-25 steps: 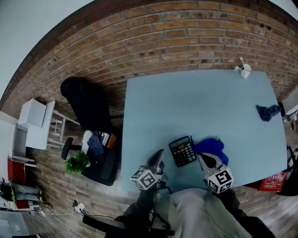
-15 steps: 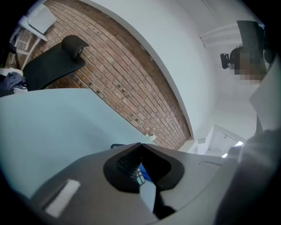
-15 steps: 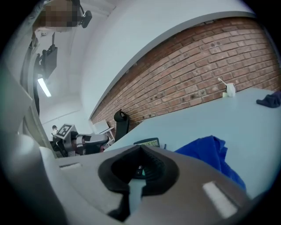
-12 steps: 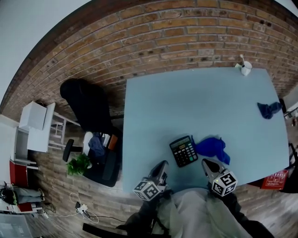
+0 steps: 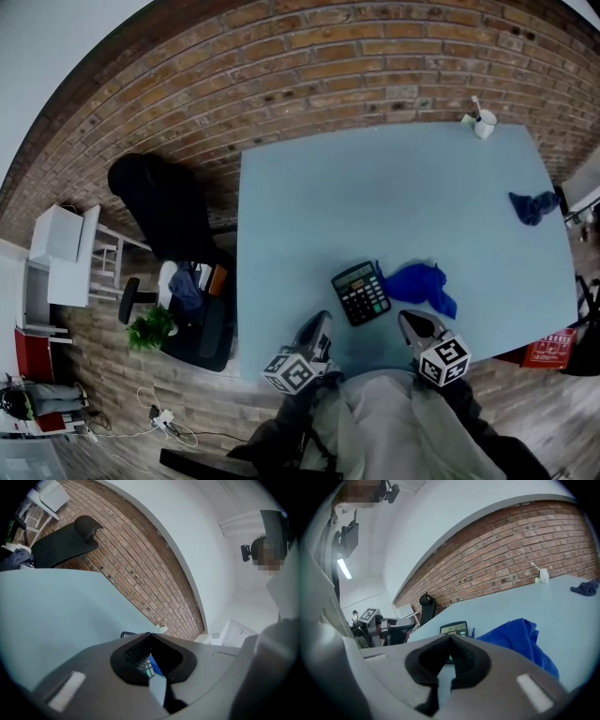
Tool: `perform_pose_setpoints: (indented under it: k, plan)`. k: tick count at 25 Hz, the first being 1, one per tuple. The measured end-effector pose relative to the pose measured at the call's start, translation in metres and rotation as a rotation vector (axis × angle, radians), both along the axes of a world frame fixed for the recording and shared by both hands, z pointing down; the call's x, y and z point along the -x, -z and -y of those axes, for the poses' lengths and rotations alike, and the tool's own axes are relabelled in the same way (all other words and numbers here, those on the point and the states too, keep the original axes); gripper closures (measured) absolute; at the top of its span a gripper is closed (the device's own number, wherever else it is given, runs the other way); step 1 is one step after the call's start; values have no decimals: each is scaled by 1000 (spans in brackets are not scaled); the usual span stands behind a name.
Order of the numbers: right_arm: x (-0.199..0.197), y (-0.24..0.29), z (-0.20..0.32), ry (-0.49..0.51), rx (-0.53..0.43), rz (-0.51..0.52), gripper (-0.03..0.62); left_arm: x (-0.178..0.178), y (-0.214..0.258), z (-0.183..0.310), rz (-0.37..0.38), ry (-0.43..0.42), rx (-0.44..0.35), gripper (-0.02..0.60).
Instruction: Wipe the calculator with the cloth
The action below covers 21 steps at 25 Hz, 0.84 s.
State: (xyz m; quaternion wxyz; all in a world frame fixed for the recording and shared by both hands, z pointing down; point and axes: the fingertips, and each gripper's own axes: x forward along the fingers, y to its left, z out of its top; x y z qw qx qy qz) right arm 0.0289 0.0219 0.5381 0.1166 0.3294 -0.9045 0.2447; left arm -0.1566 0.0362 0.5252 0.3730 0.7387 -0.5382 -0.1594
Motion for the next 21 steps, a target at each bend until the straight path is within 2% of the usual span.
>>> perform_pose_setpoints:
  k: [21]
  plan:
    - [-1,-11,-14,-5,44,-7,592,-1,-16,-6,-82,-9,46,575]
